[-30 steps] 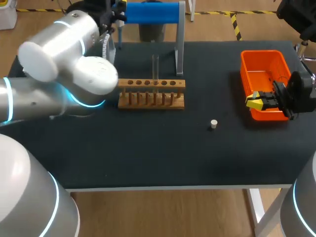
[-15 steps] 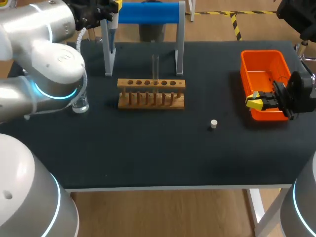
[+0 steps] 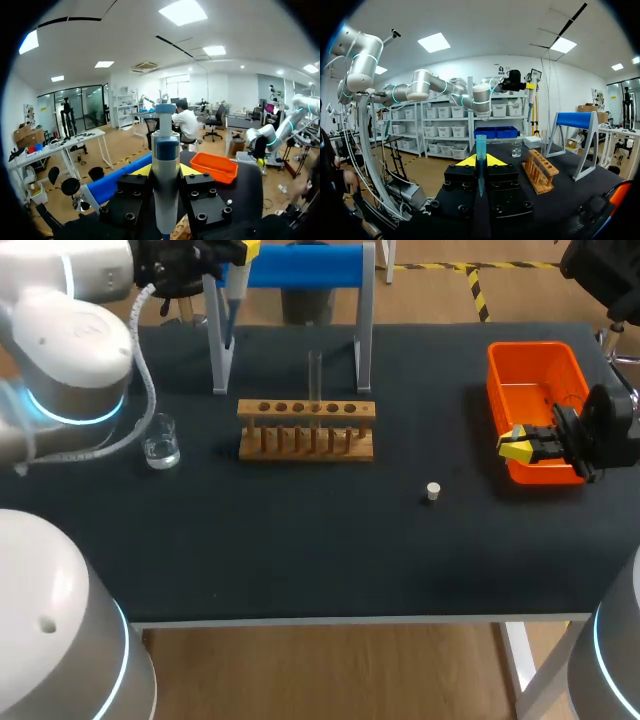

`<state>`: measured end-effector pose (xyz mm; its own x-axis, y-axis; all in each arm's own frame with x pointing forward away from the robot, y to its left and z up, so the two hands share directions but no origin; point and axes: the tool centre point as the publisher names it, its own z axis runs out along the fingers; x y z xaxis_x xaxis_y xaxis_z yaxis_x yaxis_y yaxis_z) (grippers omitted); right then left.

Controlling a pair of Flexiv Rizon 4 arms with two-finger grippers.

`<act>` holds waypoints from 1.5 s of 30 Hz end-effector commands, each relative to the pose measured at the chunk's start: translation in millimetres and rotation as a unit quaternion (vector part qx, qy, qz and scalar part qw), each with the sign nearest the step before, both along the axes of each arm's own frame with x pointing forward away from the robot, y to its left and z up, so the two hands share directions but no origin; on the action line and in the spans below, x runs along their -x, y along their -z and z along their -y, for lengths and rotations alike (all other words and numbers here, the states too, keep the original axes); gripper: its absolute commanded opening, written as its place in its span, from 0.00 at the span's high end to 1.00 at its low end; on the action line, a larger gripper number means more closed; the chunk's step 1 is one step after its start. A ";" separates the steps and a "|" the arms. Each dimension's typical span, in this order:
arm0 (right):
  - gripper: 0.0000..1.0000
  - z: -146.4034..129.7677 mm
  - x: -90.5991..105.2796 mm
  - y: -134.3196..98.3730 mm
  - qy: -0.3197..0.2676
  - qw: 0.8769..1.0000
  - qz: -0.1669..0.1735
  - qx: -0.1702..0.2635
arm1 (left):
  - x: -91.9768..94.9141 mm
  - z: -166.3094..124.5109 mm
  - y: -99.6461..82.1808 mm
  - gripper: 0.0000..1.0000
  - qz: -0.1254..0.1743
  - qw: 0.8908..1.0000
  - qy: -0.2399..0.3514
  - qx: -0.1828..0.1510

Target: Invert the test tube, pick up the pipette, mount the tip to pipette, aspirate from beaker and dispense into the tube, eject the tip, return the pipette, and cap with the stopper.

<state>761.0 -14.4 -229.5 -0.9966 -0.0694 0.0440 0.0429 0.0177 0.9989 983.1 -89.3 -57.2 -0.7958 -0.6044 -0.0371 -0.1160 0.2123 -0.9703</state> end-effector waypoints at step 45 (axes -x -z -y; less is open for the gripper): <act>1.00 0.8 0.2 0.3 0.000 1.000 0.000 0.000 | 185.5 116.1 -51.3 1.00 0.035 0.960 0.232 0.151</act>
<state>761.0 -14.4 -229.5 -0.9966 -0.0695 0.0441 0.0429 0.0176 0.9989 800.6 -200.1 -5.2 -0.9853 -0.1697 0.0201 -0.0107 -0.0558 -0.9984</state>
